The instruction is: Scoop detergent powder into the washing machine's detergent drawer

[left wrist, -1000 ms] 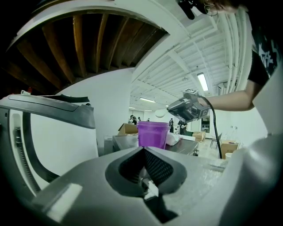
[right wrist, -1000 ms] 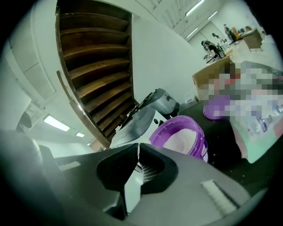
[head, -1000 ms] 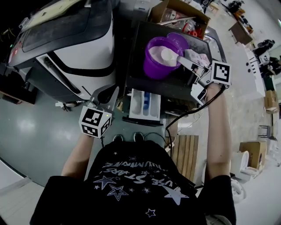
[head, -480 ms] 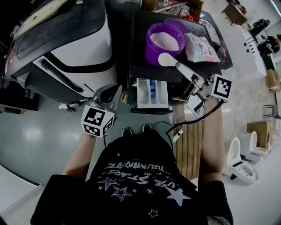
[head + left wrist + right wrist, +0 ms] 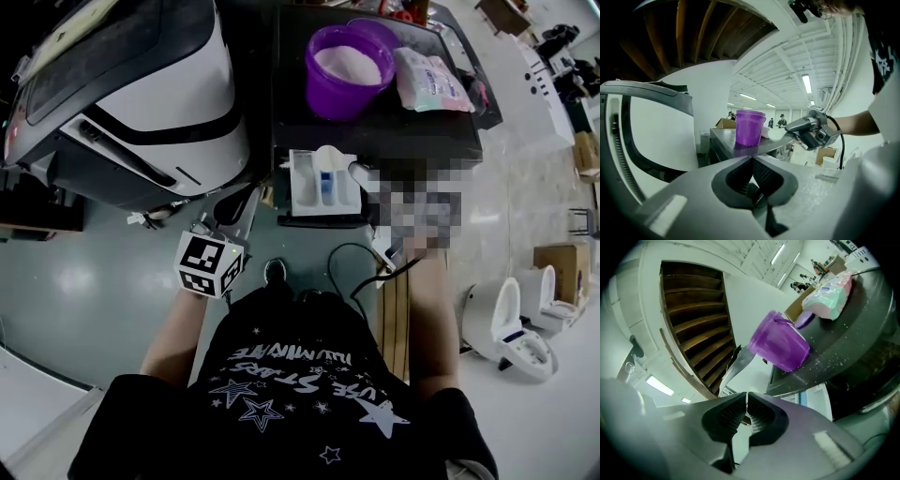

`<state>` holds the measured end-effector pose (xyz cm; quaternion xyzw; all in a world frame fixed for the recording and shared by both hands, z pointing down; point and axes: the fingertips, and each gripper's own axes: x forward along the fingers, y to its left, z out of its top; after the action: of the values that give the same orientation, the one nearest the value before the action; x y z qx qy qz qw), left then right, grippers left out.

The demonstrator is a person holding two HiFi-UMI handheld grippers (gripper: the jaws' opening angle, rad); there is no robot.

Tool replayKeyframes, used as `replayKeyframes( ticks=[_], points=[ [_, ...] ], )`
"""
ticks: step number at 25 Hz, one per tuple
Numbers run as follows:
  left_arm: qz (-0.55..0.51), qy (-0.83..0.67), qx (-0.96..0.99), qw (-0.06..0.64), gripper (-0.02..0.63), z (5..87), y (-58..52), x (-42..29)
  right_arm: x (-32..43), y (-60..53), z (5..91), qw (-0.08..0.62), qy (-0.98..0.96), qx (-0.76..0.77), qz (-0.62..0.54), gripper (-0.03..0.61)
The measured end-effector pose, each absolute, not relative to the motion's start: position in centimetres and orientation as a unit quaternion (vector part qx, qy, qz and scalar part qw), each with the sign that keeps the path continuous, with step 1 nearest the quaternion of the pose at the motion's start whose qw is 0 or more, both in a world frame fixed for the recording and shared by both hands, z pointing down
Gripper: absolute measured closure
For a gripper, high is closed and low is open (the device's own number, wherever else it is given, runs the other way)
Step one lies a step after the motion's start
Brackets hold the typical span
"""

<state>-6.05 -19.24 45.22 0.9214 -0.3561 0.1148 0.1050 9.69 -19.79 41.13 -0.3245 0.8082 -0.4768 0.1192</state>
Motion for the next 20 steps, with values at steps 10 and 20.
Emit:
replayKeyframes(
  ticks=[10,20],
  points=[
    [0.134,-0.375,0.909,0.125,0.614,47.0,-17.5,-5.9,10.1,-21.5,46.9,0.049,0.794,-0.412,-0.444,0.541],
    [0.146,-0.374,0.904,0.148,0.614,48.8,-17.5,-6.0,9.0,-22.7,50.1,-0.06,0.805,-0.465,-0.364,0.543]
  ],
)
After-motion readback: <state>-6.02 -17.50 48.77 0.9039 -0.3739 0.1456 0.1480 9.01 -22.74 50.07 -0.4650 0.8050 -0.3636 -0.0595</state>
